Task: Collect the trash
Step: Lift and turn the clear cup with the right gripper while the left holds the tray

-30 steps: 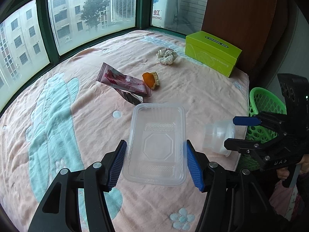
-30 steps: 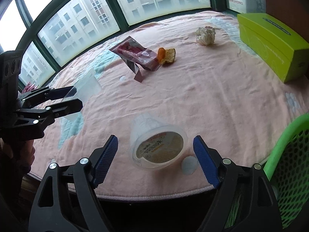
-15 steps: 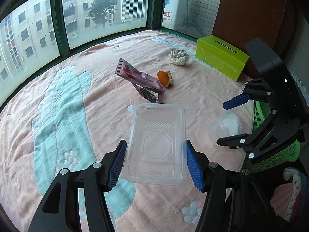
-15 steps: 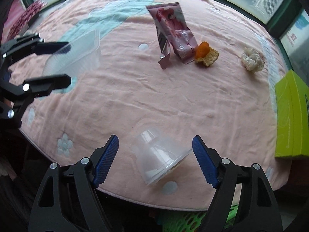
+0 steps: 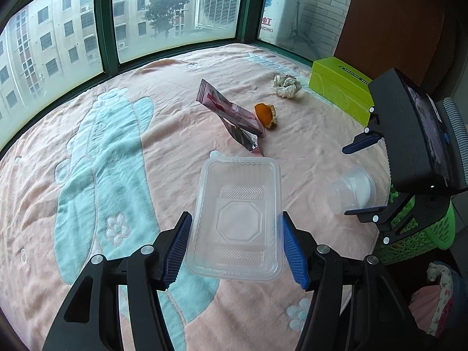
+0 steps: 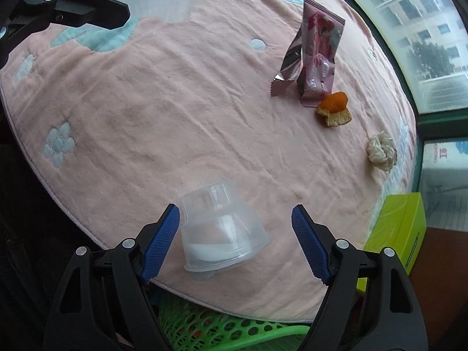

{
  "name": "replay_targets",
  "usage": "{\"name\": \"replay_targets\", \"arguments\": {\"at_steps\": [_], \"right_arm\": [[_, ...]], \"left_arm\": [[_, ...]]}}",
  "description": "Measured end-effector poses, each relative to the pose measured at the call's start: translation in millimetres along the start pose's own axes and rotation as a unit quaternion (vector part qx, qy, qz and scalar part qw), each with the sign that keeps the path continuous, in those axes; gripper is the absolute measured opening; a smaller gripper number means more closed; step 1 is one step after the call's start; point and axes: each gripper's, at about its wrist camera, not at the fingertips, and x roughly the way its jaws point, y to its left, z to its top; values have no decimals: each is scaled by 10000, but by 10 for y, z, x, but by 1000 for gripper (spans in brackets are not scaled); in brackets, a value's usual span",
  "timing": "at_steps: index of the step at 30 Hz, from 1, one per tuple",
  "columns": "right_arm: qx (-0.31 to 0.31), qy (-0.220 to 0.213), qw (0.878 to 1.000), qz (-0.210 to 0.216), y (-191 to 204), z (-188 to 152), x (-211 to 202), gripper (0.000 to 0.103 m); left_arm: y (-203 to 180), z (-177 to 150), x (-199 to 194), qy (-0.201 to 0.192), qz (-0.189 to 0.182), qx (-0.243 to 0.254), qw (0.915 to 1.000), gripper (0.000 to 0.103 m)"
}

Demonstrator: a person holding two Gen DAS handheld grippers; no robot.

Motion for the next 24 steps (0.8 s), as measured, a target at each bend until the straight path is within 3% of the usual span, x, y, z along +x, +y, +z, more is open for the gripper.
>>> {"name": "replay_targets", "arguments": {"at_steps": [5, 7, 10, 16, 20, 24], "right_arm": [[-212, 213, 9995, -96, 43, 31, 167, 77], [-165, 232, 9996, -25, 39, 20, 203, 70], [17, 135, 9999, 54, 6, 18, 193, 57], [778, -236, 9955, 482, -159, 16, 96, 57], [1755, -787, 9756, 1061, -413, -30, 0, 57], [2941, -1554, 9289, 1627, -666, -178, -67, 57]], "left_arm": [[47, -13, -17, 6, 22, -33, 10000, 58], [65, -16, -20, 5, 33, -45, 10000, 58], [84, -21, -18, 15, 38, -73, 10000, 58], [75, -18, -17, 2, 10, -96, 10000, 58], [66, -16, -10, 1, 2, -114, 9999, 58], [32, 21, -13, -38, -48, -143, 9999, 58]]}}
